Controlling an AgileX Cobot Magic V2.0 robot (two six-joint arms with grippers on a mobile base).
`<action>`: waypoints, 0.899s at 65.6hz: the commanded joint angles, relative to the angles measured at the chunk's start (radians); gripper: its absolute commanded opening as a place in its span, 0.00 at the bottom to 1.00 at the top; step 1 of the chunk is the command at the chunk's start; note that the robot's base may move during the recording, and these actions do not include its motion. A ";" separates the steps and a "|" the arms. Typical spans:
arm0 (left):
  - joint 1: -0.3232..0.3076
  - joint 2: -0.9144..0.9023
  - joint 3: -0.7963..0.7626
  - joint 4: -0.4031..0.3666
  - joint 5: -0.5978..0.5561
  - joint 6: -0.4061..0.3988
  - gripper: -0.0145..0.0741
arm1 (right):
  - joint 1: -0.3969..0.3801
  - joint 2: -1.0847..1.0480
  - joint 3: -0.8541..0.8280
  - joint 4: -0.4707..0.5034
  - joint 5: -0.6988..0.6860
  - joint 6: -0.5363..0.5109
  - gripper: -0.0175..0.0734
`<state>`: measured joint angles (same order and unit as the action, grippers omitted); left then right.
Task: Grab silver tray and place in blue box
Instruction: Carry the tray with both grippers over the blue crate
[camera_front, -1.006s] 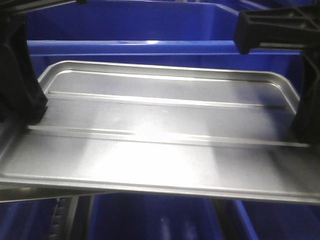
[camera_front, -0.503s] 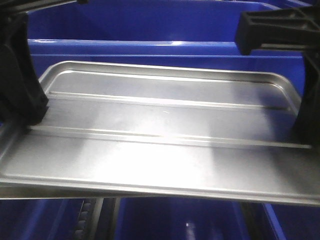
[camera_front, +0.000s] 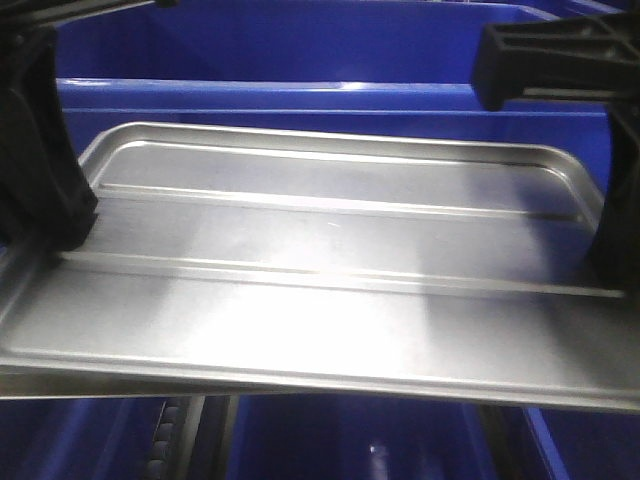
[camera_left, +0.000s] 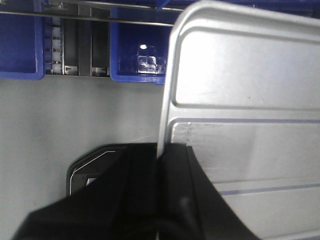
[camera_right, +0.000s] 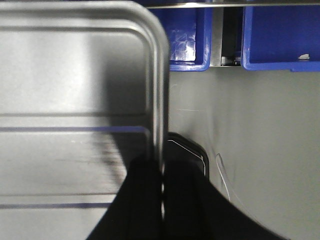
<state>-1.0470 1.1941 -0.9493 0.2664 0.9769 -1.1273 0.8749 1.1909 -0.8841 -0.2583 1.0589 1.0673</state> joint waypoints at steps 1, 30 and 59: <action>0.003 -0.024 -0.025 0.100 0.058 -0.012 0.05 | -0.005 -0.025 -0.020 -0.086 0.065 -0.004 0.26; 0.003 -0.022 -0.025 0.106 0.091 -0.010 0.05 | -0.005 -0.025 -0.020 -0.108 -0.088 -0.004 0.26; -0.029 -0.065 -0.156 0.179 0.081 -0.005 0.05 | -0.005 -0.060 -0.177 -0.192 -0.073 -0.007 0.26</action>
<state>-1.0687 1.1657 -1.0321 0.3772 1.0487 -1.1291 0.8749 1.1633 -0.9780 -0.3605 0.9993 1.0654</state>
